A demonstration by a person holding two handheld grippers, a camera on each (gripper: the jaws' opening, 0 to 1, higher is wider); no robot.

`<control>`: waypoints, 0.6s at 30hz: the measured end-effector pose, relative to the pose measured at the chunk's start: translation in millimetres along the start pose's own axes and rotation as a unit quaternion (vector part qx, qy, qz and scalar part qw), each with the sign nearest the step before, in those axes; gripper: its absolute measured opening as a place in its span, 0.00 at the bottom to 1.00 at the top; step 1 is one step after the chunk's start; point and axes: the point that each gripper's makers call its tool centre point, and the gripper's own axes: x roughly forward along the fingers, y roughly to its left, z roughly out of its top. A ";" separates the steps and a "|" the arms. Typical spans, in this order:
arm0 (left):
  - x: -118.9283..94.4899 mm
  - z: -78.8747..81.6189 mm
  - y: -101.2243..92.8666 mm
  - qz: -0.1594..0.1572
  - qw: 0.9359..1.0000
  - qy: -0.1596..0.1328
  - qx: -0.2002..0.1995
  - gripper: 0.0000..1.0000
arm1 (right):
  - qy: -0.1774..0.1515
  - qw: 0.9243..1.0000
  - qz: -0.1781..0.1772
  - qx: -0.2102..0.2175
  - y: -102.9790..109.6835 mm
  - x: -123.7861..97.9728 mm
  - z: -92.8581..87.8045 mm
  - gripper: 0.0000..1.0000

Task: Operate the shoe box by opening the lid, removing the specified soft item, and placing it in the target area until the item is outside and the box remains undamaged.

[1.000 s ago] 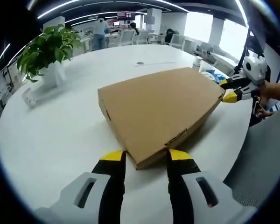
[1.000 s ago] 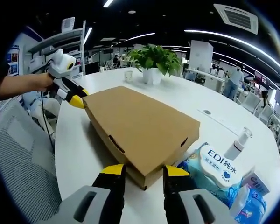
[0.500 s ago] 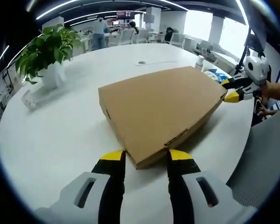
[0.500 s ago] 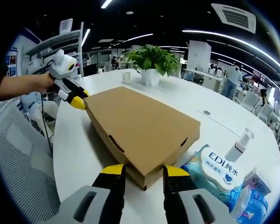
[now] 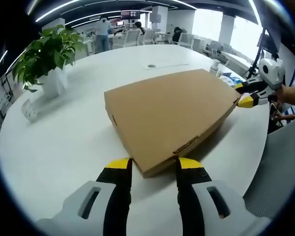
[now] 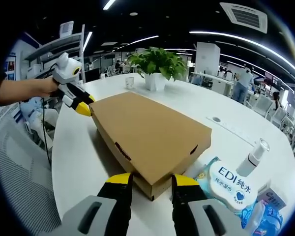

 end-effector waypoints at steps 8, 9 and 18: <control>7.1 8.2 7.0 0.000 1.000 0.005 0.004 0.34 | 0.000 1.000 -0.005 0.003 -7.6 7.5 5.3 0.28; 7.9 9.0 7.6 0.000 1.000 0.005 0.004 0.34 | 0.000 1.000 -0.005 0.003 -8.7 8.3 5.8 0.28; 14.1 15.2 14.6 -0.001 1.000 0.005 0.003 0.35 | 0.001 1.000 -0.009 0.005 -15.9 15.0 10.3 0.29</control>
